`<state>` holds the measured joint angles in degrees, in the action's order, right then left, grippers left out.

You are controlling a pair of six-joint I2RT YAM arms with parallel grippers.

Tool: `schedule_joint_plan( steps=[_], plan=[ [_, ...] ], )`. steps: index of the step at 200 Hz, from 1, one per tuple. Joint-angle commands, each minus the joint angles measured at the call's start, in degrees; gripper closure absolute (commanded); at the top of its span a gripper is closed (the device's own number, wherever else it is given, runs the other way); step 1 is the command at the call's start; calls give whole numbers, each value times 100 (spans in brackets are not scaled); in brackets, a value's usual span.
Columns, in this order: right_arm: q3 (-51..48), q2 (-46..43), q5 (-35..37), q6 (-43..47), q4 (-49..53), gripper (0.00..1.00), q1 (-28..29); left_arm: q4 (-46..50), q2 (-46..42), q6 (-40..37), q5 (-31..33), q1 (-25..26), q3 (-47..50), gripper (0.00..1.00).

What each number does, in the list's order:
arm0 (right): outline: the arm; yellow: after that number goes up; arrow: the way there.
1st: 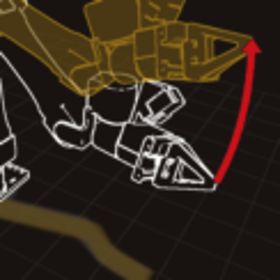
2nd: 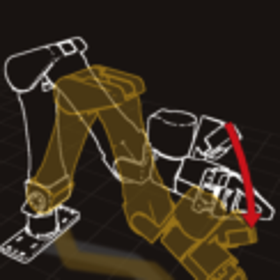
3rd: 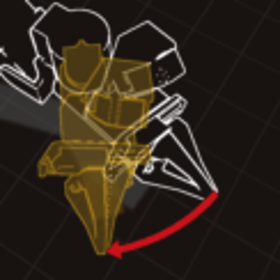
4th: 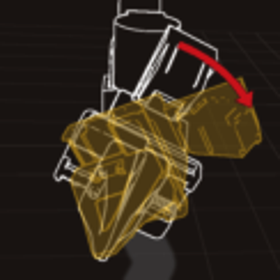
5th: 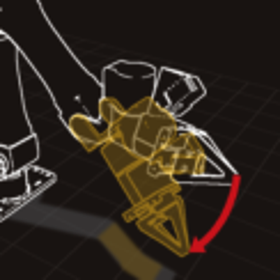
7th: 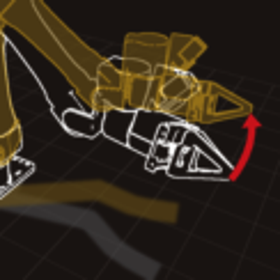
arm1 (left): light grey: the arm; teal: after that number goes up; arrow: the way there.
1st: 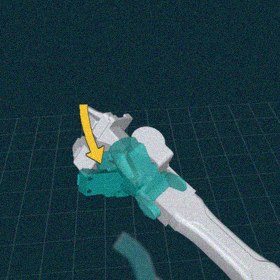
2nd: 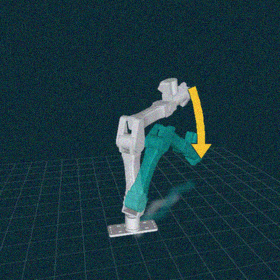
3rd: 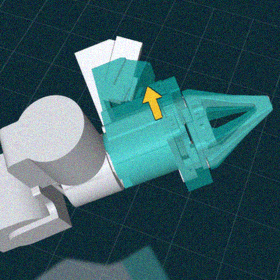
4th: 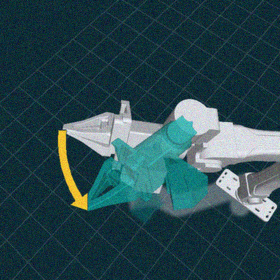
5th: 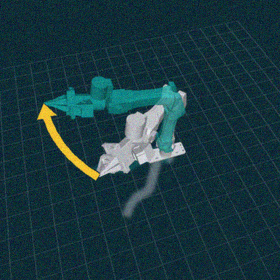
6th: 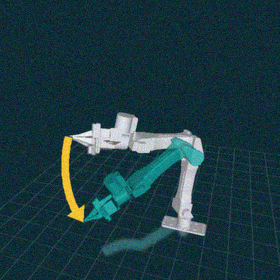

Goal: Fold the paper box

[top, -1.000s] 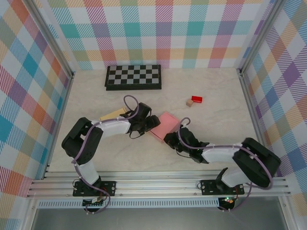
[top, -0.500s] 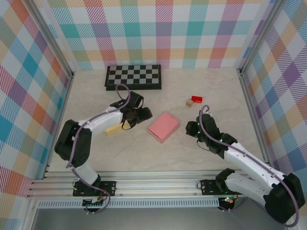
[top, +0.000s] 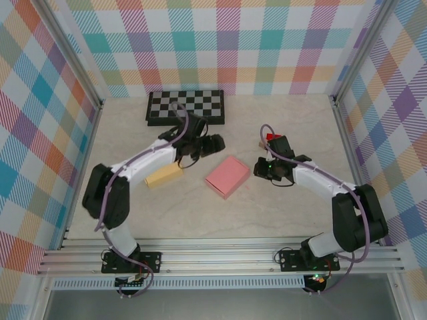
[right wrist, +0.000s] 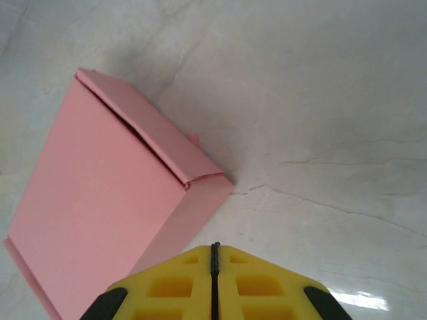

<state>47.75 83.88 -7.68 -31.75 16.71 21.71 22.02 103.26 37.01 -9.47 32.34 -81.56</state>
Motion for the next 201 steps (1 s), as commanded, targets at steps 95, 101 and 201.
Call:
schedule_joint_plan(
  steps=[95,101,201],
  plan=[
    [-892,1080,-1481,-827,-2547,92,-396,196,2271,-811,-1228,261,-1631,25],
    [-907,1131,-1490,-809,-2685,92,-401,197,2308,-800,-1240,294,-1635,25],
    [-1200,1435,-1470,-1316,-4777,92,-33,255,3303,-476,-1723,972,-2675,27]
  ],
)
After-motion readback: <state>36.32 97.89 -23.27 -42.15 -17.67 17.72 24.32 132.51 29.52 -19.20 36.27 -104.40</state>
